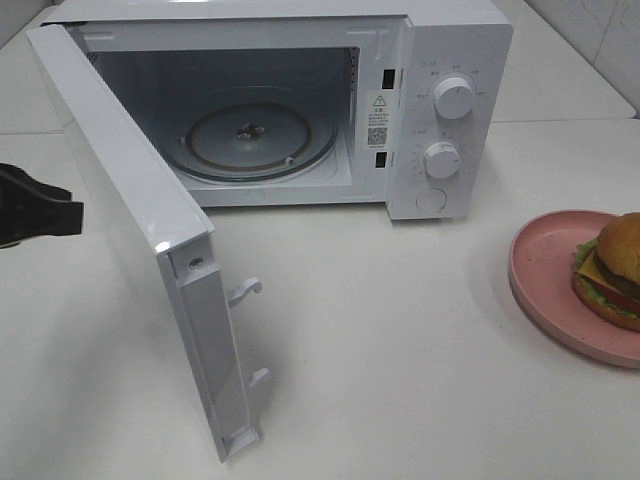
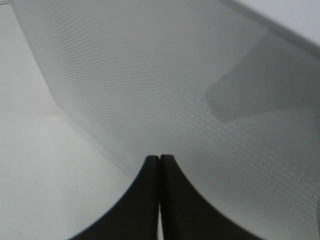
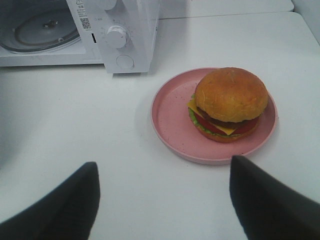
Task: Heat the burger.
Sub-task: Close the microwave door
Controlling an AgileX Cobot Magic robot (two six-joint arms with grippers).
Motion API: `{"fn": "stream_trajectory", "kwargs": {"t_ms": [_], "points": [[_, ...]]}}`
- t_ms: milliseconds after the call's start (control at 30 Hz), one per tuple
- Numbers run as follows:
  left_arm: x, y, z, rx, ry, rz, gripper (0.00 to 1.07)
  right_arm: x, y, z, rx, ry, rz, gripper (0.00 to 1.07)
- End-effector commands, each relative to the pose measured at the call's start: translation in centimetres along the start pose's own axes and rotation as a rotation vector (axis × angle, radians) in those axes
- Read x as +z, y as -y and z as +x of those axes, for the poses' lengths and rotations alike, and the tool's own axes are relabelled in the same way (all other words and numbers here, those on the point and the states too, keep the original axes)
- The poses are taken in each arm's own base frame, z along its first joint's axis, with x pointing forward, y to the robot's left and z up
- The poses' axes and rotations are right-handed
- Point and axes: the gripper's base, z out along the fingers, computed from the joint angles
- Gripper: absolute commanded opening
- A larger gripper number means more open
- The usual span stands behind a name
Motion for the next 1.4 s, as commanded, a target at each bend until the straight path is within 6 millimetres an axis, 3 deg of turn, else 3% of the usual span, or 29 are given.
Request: {"fn": "stream_trajectory", "kwargs": {"t_ms": [33, 500, 833, 1400], "points": [[1.1, 1.3, -0.2, 0.043, 0.043, 0.038, 0.00, -0.4, 0.0, 0.1, -0.010, 0.041, 0.005, 0.69], [3.9, 3.1, 0.0, 0.087, 0.097, 0.084, 0.00, -0.4, 0.0, 0.1, -0.010, 0.041, 0.005, 0.69], [6.4, 4.0, -2.7, 0.109, 0.121, 0.093, 0.00, -0.4, 0.0, 0.1, -0.009, 0.041, 0.005, 0.69], [10.5, 4.9, -5.1, 0.109, 0.130, 0.095, 0.00, -0.4, 0.0, 0.1, -0.009, 0.041, 0.005, 0.68]]}}
